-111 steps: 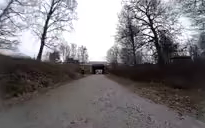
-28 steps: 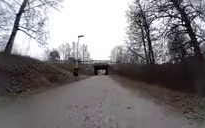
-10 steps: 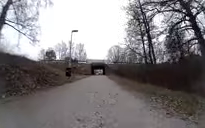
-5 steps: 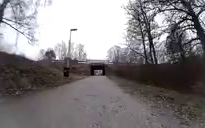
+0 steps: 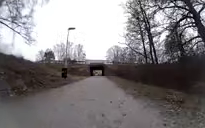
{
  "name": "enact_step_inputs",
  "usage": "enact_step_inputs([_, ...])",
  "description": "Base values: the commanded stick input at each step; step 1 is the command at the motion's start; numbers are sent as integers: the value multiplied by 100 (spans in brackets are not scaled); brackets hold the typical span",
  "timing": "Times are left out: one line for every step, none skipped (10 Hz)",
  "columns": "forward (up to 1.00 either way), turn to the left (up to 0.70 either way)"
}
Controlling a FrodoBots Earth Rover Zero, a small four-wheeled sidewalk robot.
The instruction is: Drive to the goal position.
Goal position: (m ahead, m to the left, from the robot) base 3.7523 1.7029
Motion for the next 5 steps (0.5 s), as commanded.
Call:
enact_step_inputs([70,35])
enact_step_inputs([70,35])
enact_step_inputs([70,35])
enact_step_inputs([70,34])
enact_step_inputs([70,28])
